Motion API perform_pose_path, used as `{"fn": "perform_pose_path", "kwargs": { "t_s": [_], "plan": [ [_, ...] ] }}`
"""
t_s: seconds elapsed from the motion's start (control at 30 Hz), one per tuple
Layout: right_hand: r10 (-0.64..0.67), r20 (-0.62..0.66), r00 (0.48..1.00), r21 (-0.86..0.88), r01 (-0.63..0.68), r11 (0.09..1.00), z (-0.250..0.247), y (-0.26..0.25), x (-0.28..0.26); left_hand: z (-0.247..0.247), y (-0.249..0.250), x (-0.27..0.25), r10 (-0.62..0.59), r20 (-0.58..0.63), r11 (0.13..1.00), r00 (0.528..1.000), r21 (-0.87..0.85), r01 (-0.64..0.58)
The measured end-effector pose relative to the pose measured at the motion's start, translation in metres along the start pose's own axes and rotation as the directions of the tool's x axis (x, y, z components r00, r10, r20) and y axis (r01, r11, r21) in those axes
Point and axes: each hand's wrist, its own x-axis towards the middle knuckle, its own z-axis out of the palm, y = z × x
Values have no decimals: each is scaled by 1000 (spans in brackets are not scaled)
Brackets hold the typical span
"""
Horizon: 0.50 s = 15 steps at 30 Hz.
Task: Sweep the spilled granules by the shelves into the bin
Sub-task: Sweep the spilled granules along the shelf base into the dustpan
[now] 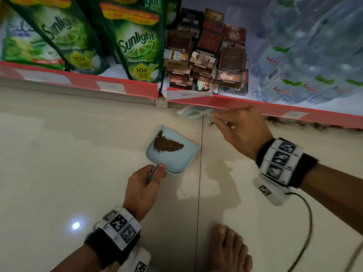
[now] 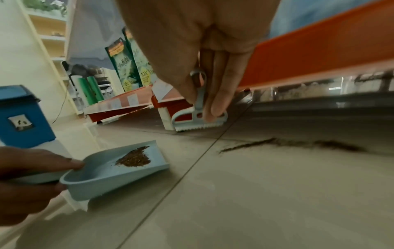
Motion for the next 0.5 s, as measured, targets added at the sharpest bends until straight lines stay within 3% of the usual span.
{"fn": "perform_pose_path", "kwargs": {
  "t_s": [0.1, 0.2, 0.33, 0.4, 0.5],
  "plan": [
    [70, 20, 997, 45, -71, 996, 29, -17, 17, -1, 1, 4, 11, -4, 1000, 1000, 21, -11],
    [113, 144, 983, -104, -99, 990, 43, -18, 21, -1, 2, 10, 26, -5, 998, 1000, 50, -26],
    [119, 274, 954, -252, -49, 967, 17, 13, -4, 2, 5, 14, 42, 14, 997, 999, 68, -43],
    [133, 275, 952, -280, -53, 959, -4, 35, -26, 4, 6, 13, 53, 31, 996, 998, 65, -55],
    [97, 155, 983, -177, -69, 982, -27, 51, -48, 8, 7, 7, 67, 59, 996, 996, 58, -71]
  ]
}}
